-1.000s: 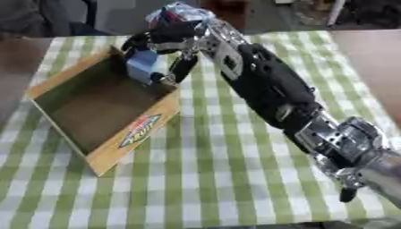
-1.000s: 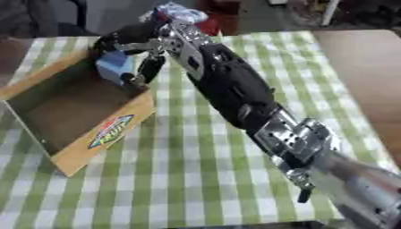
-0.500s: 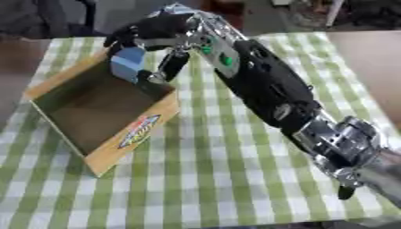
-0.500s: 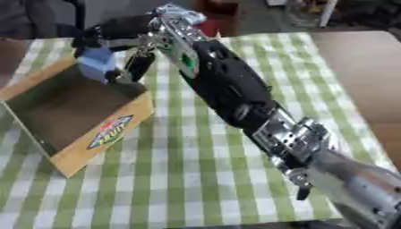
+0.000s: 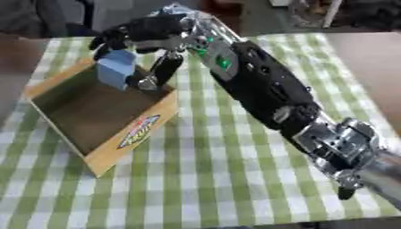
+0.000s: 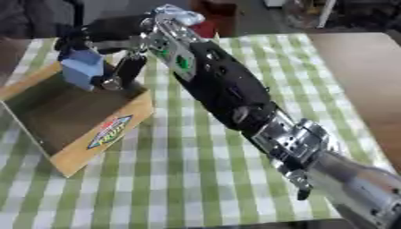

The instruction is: Pick up objects on the table and place them in the box.

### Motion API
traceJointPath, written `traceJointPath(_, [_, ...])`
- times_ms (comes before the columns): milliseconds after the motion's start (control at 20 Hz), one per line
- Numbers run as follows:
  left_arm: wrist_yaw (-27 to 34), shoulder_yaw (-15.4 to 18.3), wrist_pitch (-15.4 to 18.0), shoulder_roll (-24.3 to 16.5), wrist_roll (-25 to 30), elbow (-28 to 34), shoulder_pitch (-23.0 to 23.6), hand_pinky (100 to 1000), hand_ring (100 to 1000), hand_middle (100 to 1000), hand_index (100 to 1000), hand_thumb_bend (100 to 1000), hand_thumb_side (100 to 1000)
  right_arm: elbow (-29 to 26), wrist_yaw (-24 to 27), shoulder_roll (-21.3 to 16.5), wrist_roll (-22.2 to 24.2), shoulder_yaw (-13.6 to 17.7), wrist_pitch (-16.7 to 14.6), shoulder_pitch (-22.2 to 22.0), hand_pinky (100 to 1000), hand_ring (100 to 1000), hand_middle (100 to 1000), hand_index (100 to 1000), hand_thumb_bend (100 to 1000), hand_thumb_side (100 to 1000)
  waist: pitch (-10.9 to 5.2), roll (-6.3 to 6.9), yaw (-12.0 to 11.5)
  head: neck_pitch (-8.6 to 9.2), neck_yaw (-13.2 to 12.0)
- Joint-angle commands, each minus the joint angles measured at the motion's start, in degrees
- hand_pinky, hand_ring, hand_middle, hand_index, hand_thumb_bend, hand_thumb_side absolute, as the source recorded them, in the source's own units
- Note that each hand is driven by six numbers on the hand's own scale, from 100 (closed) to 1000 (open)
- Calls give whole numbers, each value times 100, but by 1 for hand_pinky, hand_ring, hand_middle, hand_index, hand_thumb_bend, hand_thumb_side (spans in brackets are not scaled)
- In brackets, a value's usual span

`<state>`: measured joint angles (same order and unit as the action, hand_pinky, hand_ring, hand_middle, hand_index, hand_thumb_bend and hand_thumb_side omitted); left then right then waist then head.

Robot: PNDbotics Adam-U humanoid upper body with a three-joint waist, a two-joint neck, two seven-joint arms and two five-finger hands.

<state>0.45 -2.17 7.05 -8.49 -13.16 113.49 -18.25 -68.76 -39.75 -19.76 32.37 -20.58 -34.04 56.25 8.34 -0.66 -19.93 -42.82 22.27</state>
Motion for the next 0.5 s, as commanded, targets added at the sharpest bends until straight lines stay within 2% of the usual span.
traceJointPath(50, [-10,14,8,-35,-1,111,-77,655,544,611,766,100,656,-60,-113,-19,269,25,-143,68,890,1000,959,830,100,314,-76,33,11,-13,-10])
traceJointPath(200, [-16,15,3,-34,-2,111,-75,654,543,611,766,100,656,142,-381,6,338,58,-74,26,892,1000,956,876,100,342,-67,41,18,-12,-8])
traceJointPath(500, [-21,14,-2,-28,-4,111,-78,653,542,611,766,100,655,700,-879,126,293,179,-36,-44,889,1000,956,898,100,383,-44,55,21,-3,-9])
